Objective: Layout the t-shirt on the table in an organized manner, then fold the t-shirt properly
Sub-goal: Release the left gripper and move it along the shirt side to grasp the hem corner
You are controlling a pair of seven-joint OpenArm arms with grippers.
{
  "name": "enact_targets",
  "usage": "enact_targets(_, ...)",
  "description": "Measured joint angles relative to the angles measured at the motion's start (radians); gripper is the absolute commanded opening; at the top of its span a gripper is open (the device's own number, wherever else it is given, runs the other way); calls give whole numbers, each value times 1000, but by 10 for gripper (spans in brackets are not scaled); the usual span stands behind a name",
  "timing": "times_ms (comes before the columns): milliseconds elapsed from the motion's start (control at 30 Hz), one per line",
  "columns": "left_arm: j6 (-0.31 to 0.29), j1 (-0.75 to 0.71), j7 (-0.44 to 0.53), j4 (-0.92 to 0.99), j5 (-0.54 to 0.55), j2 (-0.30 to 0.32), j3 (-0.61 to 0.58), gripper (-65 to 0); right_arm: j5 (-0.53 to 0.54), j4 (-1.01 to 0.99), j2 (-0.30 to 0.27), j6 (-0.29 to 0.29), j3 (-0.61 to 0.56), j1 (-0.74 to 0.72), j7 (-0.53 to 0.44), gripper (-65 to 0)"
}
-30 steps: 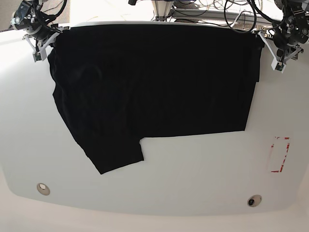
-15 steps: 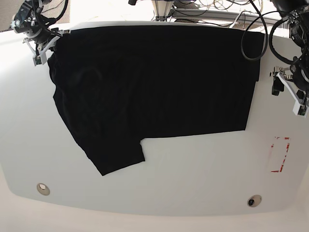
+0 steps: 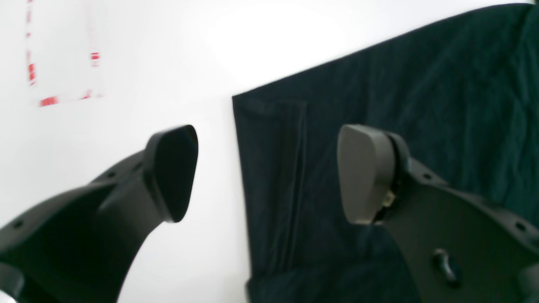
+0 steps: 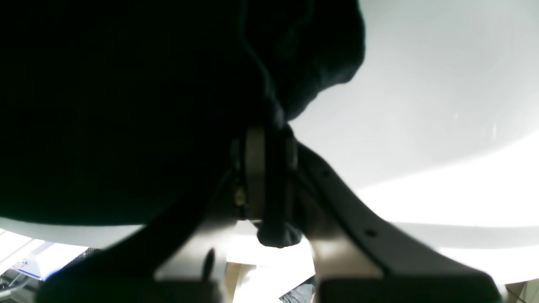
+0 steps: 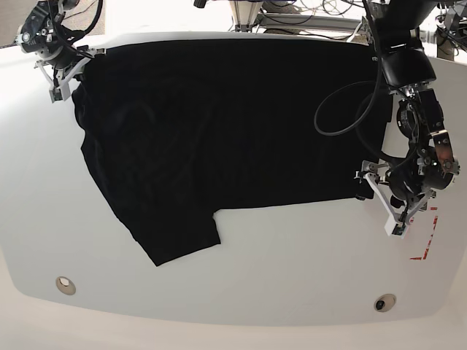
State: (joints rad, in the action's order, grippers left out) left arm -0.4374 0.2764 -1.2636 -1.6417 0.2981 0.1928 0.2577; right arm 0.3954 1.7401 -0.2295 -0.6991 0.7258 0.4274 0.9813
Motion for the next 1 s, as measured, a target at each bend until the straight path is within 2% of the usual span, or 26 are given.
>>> enact_targets(67, 2, 10, 55, 64, -55, -15, -21, -163, 1, 0, 0, 0, 0, -3, -1, -604)
enact_targets(233, 0, 9, 150, 184, -116, -35, -63, -163, 0, 0, 0, 0, 0, -6, -1, -604)
enact_targets(667, 3, 27, 314, 423, -126, -19, -91, -165, 0, -1, 0, 0, 0, -21, 0, -604)
enact_targets(1000, 0, 32, 337, 467, -121, 11, -92, -167, 1, -1, 0, 0, 0, -21, 0, -604)
